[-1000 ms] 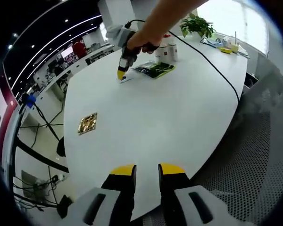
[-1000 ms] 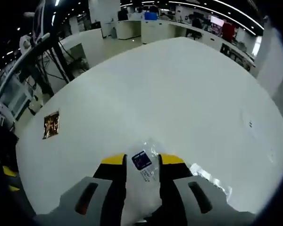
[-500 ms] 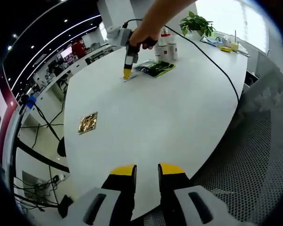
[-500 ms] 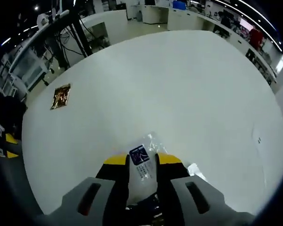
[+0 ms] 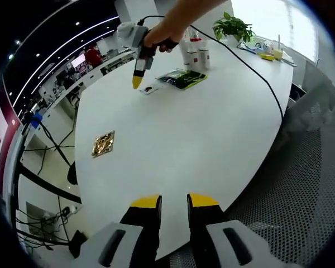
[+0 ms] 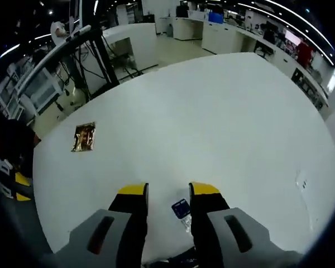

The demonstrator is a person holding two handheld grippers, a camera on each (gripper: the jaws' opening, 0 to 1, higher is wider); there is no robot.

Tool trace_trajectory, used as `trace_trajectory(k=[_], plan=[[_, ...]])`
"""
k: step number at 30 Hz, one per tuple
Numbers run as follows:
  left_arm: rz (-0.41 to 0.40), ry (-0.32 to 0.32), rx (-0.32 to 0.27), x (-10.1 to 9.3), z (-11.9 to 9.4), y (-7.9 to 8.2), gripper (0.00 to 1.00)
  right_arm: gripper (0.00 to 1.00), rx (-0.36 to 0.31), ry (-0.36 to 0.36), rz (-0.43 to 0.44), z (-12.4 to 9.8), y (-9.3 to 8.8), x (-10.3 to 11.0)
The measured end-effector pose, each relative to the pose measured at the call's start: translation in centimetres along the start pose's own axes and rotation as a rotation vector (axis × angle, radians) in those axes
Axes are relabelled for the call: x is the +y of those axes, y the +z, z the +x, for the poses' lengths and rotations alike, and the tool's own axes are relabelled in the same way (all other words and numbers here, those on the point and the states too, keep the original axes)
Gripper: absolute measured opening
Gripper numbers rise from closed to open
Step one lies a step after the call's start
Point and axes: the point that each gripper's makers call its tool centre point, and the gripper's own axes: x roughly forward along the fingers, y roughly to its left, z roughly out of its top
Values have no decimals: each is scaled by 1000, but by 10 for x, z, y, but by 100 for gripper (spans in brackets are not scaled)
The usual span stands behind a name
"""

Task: Arrange the skincare products in the storage area until every visible bottle or jar stands upright without overlapping.

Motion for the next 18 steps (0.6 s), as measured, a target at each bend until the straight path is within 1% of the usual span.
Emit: trace_trajectory(k=[2, 3, 4, 6, 7, 8, 9, 11, 13, 15, 16, 18], plan=[[-2, 1, 2, 0, 0, 0, 19, 30, -9, 38, -14, 8, 13, 21], [-4, 1, 3, 0, 0, -1, 19, 32, -14, 46, -23, 10, 17, 33], [-6, 2, 0, 1, 0, 0, 19, 34, -13, 69, -35, 16, 22, 47], [-8, 5, -2, 1, 0, 0, 19, 35, -10, 96, -40, 26, 31, 62], [-11, 5, -4, 2, 1, 0, 19, 36, -8, 110, -45, 32, 36, 74], [-13, 6, -5, 2, 0, 0, 19, 36, -8, 117, -43, 36, 38, 81], [-17, 7, -8, 2, 0, 1, 19, 38, -4, 136, -36, 38, 38, 100], [-22, 11, -17, 3, -1, 2, 19, 40, 10, 152, -24, 48, 42, 115], [-24, 10, -16, 3, -2, 2, 19, 43, 31, 161, -14, 57, 43, 125], [-20, 10, -16, 3, -1, 2, 19, 45, 66, 164, -1, 65, 42, 138], [-21, 11, -17, 4, 0, 2, 19, 46, 69, 166, -2, 67, 42, 141], [-23, 13, -16, 4, 0, 2, 19, 49, 112, 154, -24, 77, 38, 151]])
